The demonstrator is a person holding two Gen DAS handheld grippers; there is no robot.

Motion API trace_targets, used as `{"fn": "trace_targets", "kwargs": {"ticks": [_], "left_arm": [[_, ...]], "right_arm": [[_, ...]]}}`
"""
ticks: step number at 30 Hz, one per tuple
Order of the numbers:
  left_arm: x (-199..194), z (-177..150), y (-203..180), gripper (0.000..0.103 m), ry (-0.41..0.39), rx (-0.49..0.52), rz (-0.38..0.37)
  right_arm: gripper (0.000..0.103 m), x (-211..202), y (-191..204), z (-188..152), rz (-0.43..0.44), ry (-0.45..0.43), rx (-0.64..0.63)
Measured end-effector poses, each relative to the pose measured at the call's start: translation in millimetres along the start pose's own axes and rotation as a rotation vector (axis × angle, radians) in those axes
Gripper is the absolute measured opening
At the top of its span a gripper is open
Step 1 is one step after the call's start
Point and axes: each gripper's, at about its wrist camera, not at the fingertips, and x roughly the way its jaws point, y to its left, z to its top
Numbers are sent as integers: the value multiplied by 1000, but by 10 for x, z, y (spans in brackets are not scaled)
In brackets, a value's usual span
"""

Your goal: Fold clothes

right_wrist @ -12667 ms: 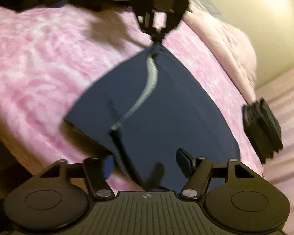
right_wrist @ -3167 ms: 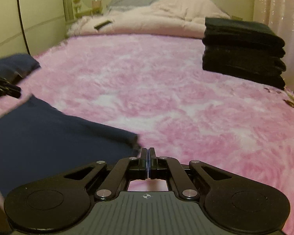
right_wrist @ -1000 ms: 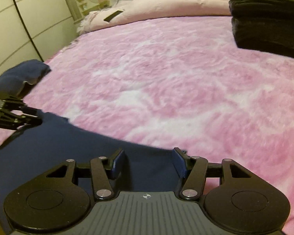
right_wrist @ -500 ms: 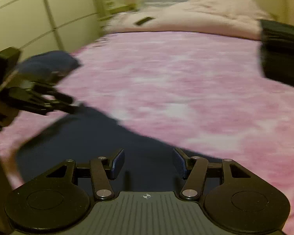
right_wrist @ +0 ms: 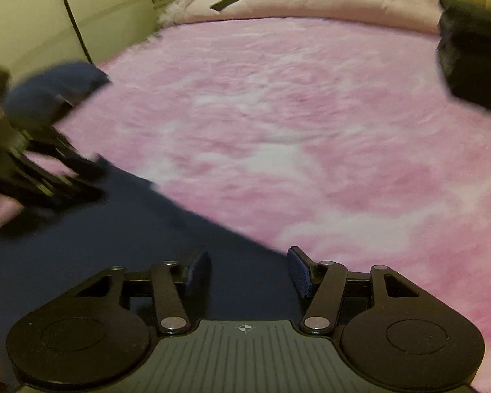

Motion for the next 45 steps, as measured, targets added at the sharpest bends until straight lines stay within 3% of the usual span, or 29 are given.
{"fn": "trace_targets", "kwargs": {"ticks": [6,10,15,19,21,25,27,31,34,38,42,45], "left_arm": [[-27,28,-70,32,3,14,39],[-241,-18,-143,29,-12,11,81],[-636,-181,-309,28,-51,14,69],[-727,-404,-464,28,-45,31,67],[-707,-517,-515,29,-42,40,86],[-789,-582,-561,28,-46,37,131],[-923,-594,-603,28,-64,55,151],[-1128,-722,-659,28,-98,39,98],[-1011,-900,-745,28,-63,62,113],[-995,-980,-778,28,-83,73,132],[-1210,-951,-746,28,-95,46,108],[-1152,-1011,-775,27,-56,55,69]], "right_arm": [[58,-225,-318,-73,-162,-23,-12],[58,-747,-118,-236,-123,-80,-28],[58,-1144,263,-659,21,-114,-28],[58,-1043,408,-1056,14,-35,-75],[58,-1041,330,-1179,-19,-51,-89],[58,-1211,385,-1147,-120,-54,-109],[58,-1346,540,-1120,-90,-99,-149],[58,-1404,821,-1081,-9,-154,-152],[58,-1227,972,-1073,15,-123,-174],[58,-958,1014,-1090,2,-52,-187],[58,-1046,1043,-963,6,-92,-199],[58,-978,1086,-889,17,-80,-215]]}}
